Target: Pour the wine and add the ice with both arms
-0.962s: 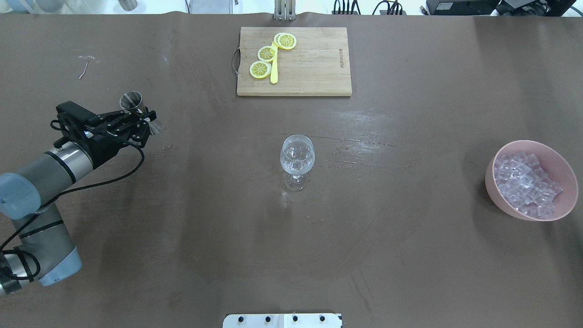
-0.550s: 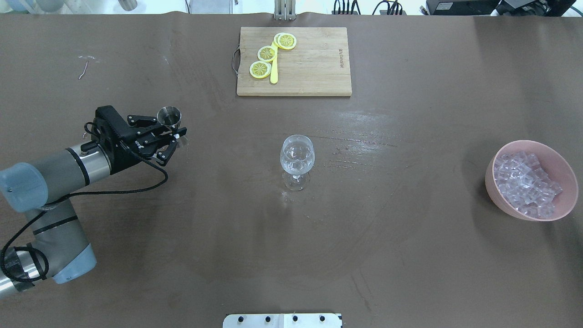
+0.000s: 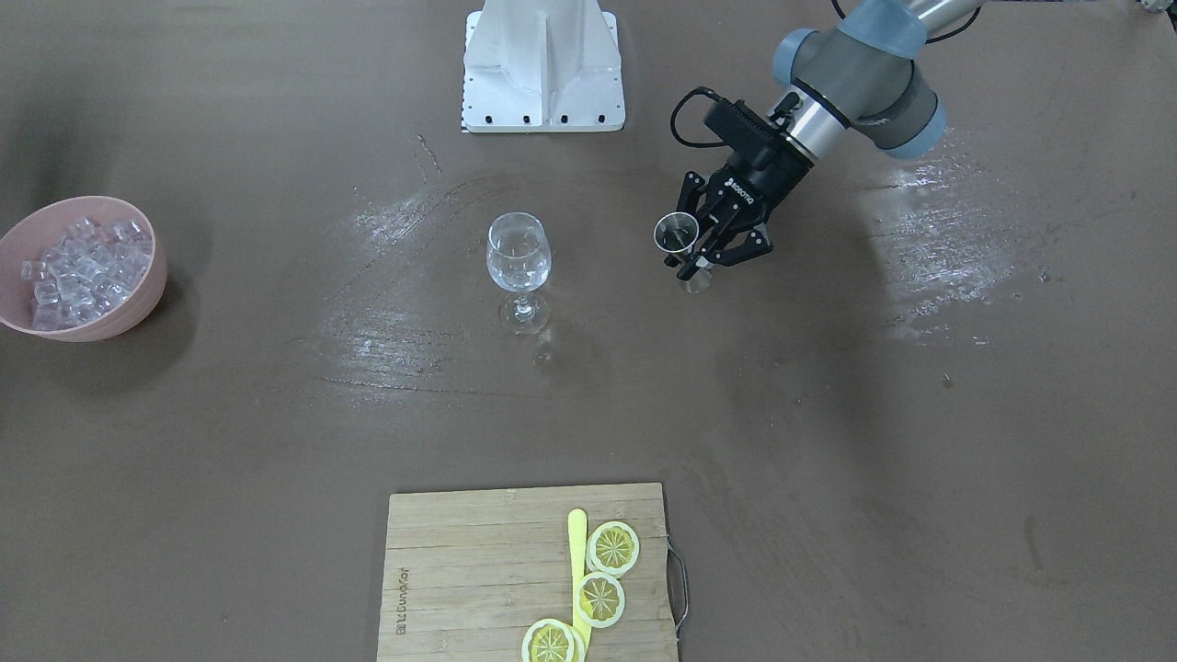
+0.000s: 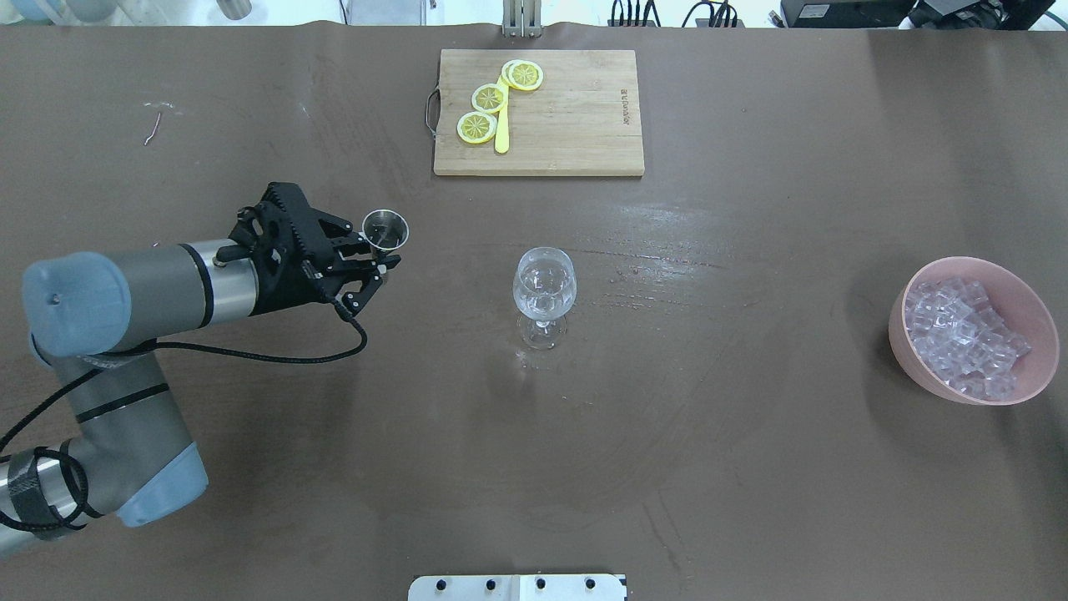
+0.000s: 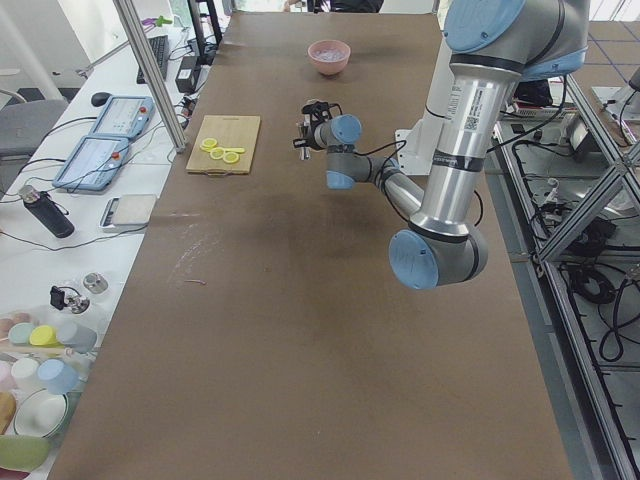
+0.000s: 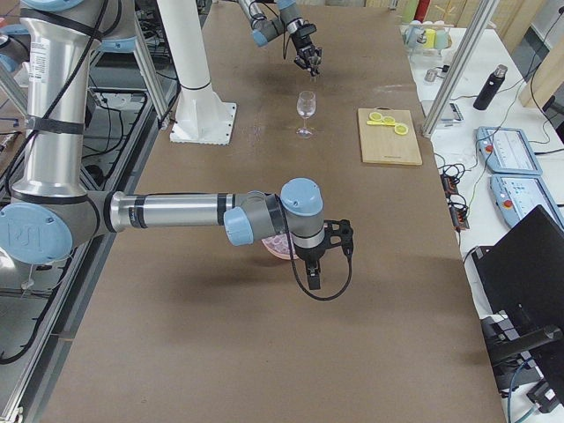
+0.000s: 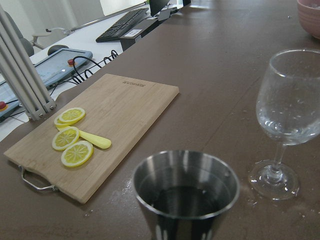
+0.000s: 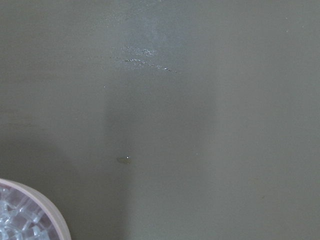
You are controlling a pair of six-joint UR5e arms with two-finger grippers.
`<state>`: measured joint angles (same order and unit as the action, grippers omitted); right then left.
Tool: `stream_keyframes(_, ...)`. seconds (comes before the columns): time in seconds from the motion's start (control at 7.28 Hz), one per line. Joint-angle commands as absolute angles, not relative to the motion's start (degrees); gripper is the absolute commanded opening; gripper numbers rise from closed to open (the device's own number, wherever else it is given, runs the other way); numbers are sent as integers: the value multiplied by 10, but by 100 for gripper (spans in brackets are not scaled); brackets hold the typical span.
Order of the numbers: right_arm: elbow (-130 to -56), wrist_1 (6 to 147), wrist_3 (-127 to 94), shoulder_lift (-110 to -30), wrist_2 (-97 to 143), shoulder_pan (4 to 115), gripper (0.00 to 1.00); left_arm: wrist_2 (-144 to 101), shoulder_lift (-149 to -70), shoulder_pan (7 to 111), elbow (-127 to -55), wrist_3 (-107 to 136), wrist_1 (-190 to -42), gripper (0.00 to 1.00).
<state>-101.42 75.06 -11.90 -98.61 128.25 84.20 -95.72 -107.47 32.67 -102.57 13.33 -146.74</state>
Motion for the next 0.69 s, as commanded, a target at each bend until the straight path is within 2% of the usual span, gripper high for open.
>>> stream_keyframes(0.0,-1014,751,-121,-986,1283,842,100,-981,-1132,322,-1032,121,-1370,0)
stream_keyframes(0.41,-1013,751,-121,-987,1284,842,100,-980,-1198,300,-1103,120,-1166,0)
stream_keyframes(0.55,-1013,751,-121,-986,1284,842,100,-979,-1213,299,-1103,100,-1130,0)
